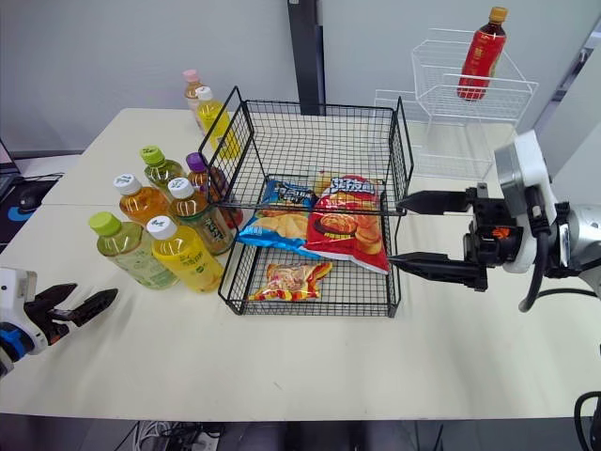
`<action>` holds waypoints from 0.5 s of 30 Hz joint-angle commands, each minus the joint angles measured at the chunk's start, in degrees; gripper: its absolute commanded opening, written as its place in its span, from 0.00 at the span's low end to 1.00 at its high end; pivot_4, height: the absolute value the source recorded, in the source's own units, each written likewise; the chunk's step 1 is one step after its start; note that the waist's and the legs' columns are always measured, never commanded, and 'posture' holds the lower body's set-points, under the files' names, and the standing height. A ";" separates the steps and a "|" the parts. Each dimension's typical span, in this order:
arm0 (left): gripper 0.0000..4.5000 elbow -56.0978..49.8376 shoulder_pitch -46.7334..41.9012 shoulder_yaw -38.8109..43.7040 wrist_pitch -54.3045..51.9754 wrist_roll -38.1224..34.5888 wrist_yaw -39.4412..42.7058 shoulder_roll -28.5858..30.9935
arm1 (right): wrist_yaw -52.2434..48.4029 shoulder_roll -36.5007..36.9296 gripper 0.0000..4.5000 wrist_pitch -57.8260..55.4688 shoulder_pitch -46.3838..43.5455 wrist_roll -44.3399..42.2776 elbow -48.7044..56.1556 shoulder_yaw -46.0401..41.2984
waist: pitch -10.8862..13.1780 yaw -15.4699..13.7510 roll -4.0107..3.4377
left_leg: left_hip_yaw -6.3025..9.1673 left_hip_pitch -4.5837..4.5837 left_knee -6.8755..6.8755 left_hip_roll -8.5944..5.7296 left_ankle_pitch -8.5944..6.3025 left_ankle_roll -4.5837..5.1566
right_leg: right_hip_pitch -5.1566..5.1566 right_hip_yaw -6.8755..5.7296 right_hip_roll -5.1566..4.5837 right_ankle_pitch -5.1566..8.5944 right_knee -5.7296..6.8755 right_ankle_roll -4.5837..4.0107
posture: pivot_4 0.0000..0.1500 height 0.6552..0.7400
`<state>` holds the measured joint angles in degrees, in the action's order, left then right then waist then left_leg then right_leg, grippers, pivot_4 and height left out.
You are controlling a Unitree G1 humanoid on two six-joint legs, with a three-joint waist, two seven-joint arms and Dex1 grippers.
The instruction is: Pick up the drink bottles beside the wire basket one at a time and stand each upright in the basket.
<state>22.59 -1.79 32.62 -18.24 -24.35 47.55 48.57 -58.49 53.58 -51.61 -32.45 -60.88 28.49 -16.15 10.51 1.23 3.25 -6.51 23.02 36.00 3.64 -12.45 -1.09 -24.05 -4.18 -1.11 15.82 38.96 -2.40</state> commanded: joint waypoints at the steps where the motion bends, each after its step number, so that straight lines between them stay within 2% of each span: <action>1: 1.00 0.40 -1.45 -0.27 1.67 0.76 -0.42 0.79 | 2.22 -4.13 1.00 3.59 -2.88 -0.14 2.98 3.35 | -0.02 0.11 0.03 | -0.01 0.00 0.01 0.00 0.00 0.00 | 0.00 0.01 0.00 0.00 0.00 0.00 | 1.00 1.00; 5: 1.00 0.40 -2.62 0.05 2.46 0.84 -1.98 0.55 | -2.36 -10.52 1.00 21.92 -0.30 17.01 1.92 12.54 | -0.07 0.09 0.11 | 0.01 -0.01 0.03 0.01 0.01 0.01 | 0.01 -0.03 0.01 0.00 0.02 0.01 | 1.00 1.00; 7: 1.00 -1.02 -1.96 0.86 1.91 0.05 -2.07 0.36 | -3.07 -14.85 1.00 30.05 0.69 22.58 -0.42 15.35 | -0.07 0.17 0.12 | -0.03 -0.01 0.05 0.01 0.01 0.01 | 0.02 -0.01 0.00 0.00 0.02 0.02 | 1.00 1.00; 10: 1.00 -5.27 0.97 2.86 0.72 -1.93 -1.75 -0.27 | -5.68 -17.97 1.00 34.62 2.52 24.89 -2.47 18.01 | -0.08 0.29 0.13 | -0.05 0.00 0.06 0.01 0.01 0.01 | 0.01 0.01 0.00 -0.02 0.03 0.05 | 1.00 1.00; 15: 1.00 -15.63 8.91 9.38 -2.20 -6.76 -2.16 -2.65 | -7.50 -21.04 1.00 34.88 2.46 23.28 -4.50 19.83 | -0.07 0.57 0.12 | -0.04 -0.02 0.05 0.03 0.00 0.01 | 0.01 0.00 0.00 -0.03 0.07 0.02 | 1.00 1.00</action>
<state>10.91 5.94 38.32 -19.86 -29.06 45.64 45.77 -65.38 32.87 -18.12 -29.26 -37.03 23.58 3.79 10.43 1.80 3.37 -6.54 22.99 36.05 3.67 -12.44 -1.08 -24.04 -4.17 -1.11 15.79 39.05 -2.38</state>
